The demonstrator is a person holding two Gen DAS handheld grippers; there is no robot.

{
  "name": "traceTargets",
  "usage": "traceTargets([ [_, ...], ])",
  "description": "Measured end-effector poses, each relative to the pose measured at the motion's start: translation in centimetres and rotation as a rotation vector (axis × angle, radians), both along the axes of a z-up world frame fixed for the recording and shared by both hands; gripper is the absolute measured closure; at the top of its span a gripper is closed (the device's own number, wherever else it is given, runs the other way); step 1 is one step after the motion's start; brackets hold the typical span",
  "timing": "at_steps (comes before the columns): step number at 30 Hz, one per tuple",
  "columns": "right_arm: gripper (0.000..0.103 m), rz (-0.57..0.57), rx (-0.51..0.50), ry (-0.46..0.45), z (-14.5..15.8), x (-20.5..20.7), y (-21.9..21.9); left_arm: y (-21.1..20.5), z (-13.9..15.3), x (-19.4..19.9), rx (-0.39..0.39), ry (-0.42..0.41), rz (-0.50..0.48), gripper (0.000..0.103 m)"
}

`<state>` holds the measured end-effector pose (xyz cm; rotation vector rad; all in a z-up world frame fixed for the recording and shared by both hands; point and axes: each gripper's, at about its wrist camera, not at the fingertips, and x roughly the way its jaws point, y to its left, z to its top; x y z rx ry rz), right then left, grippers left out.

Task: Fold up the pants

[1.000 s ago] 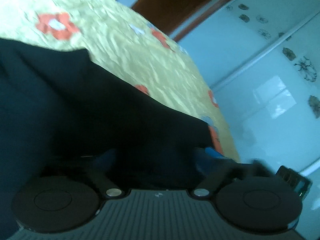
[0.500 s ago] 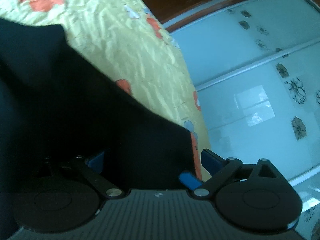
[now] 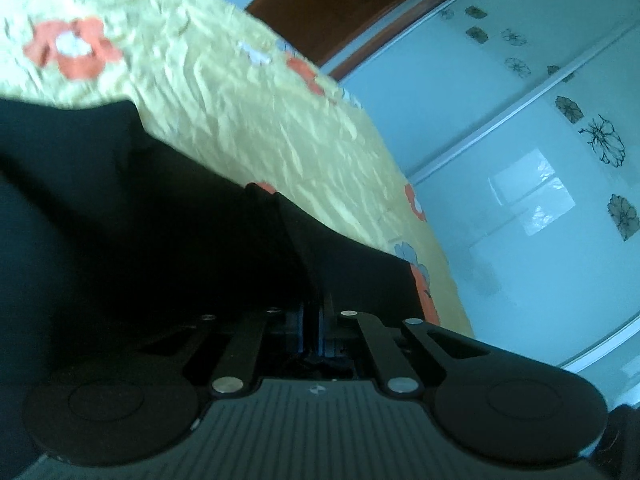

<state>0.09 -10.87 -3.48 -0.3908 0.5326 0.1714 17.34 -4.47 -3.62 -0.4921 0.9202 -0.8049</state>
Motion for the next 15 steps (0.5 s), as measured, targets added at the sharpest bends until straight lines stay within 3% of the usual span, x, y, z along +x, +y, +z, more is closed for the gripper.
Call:
traceTargets([
  [7, 0.091, 0.083, 0.071, 0.02, 0.3, -0.1, 1.3, 3.5, 1.1, -2.2, 0.044, -0.061, 0.073, 0.099],
  [13, 0.091, 0.14, 0.084, 0.04, -0.1, 0.0, 1.5, 4.9, 0.4, -2.6, 0.06, -0.029, 0.13, 0.099],
  [15, 0.089, 0.156, 0.1, 0.075, -0.2, 0.1, 1.0, 5.0, -0.2, -2.5, 0.073, -0.001, 0.14, 0.091],
])
